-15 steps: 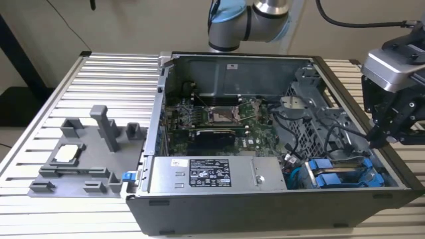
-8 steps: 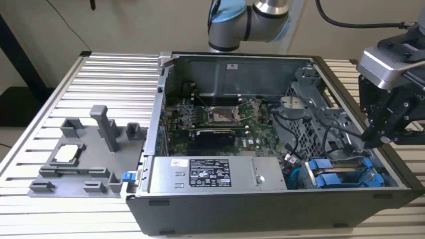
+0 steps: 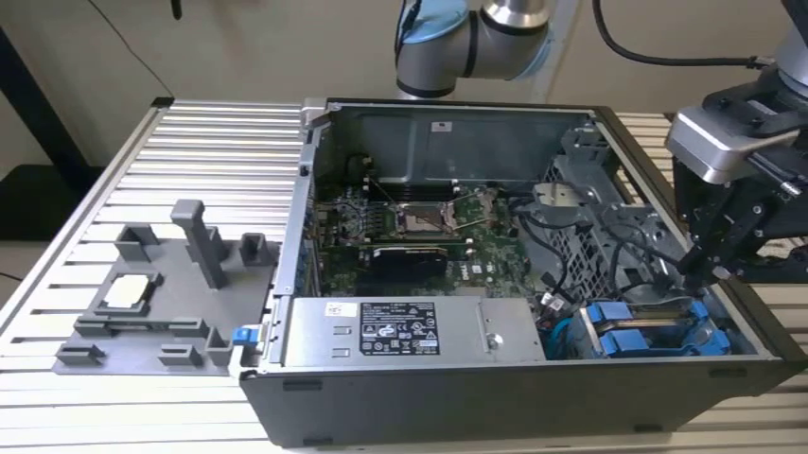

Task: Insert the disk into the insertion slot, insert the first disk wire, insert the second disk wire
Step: 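Insert the first disk wire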

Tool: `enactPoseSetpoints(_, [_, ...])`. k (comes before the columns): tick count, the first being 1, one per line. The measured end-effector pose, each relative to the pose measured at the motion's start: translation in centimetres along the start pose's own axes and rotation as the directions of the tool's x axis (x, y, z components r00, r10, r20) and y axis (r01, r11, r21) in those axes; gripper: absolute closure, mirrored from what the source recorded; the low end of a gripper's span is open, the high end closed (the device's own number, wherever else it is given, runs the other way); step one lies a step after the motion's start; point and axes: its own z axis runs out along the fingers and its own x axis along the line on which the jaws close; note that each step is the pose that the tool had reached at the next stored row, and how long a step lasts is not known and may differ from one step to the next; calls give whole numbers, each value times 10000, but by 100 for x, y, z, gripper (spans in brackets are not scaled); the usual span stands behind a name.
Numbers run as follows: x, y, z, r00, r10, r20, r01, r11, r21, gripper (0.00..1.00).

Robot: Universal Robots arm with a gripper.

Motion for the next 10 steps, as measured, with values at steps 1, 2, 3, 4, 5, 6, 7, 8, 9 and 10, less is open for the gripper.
enactPoseSetpoints(1, [-6,0,10,10000,14,17,-14,10000,3,81])
enactPoseSetpoints(2, [-7,1,11,9999,36,98,-37,10000,20,81])
enactPoseSetpoints(3, [-8,2,11,9996,70,264,-71,10000,52,81])
enactPoseSetpoints(4, [-9,2,11,9990,103,435,-107,9999,86,81])
enactPoseSetpoints(5, [-9,2,11,9981,139,600,-146,9998,116,81])
enactPoseSetpoints(6, [-4,2,19,9976,158,673,-167,9998,130,81])
enactPoseSetpoints(7, [3,-7,34,9975,161,685,-169,9998,120,81])
enactPoseSetpoints(8, [10,-35,44,9975,165,691,-170,9998,69,81])
enactPoseSetpoints(9, [17,-65,50,9974,172,695,-172,9999,-13,81])
enactPoseSetpoints(10, [22,-92,56,9974,179,695,-172,9998,-114,81])
